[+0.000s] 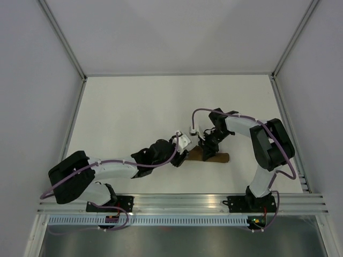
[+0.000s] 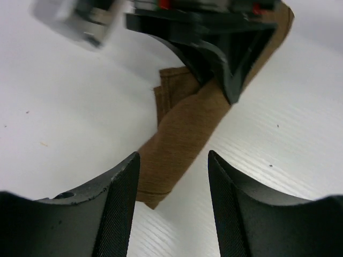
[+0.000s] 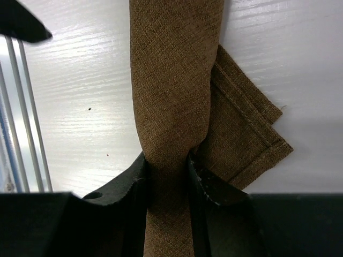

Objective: Fold the napkin, place the utensils inside, and roll it up
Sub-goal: Roll the napkin with the utensil

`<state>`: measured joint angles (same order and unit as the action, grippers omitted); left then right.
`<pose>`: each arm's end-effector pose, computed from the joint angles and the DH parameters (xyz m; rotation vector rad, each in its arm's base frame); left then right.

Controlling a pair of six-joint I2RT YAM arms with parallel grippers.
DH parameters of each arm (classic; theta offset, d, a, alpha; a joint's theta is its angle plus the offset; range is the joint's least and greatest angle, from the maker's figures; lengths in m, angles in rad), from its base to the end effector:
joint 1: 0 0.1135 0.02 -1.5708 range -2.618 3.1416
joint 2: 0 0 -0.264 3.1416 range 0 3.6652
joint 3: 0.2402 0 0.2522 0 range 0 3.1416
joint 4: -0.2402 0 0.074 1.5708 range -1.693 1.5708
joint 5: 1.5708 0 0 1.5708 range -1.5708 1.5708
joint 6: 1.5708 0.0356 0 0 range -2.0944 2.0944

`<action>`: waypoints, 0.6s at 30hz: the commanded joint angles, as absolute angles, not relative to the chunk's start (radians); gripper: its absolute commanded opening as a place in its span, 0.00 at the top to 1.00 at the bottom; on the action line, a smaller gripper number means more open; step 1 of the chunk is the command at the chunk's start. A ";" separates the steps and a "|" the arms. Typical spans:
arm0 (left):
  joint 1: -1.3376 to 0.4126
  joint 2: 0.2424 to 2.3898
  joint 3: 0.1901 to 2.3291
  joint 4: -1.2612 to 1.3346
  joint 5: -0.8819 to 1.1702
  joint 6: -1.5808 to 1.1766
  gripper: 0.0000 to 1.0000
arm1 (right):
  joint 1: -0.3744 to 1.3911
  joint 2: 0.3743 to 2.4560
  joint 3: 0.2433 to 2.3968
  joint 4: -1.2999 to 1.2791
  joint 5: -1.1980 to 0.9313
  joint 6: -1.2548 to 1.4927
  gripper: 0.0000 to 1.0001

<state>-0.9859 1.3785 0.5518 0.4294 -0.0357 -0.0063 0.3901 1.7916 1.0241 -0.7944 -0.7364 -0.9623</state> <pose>0.1560 -0.2333 0.1907 0.9287 1.7928 -0.6073 0.2653 0.1349 0.1438 -1.7241 2.1412 1.0140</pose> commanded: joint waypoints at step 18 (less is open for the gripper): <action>-1.238 1.801 0.667 0.813 -0.307 0.644 0.29 | 0.327 2.046 1.170 -0.936 -0.704 -1.046 0.98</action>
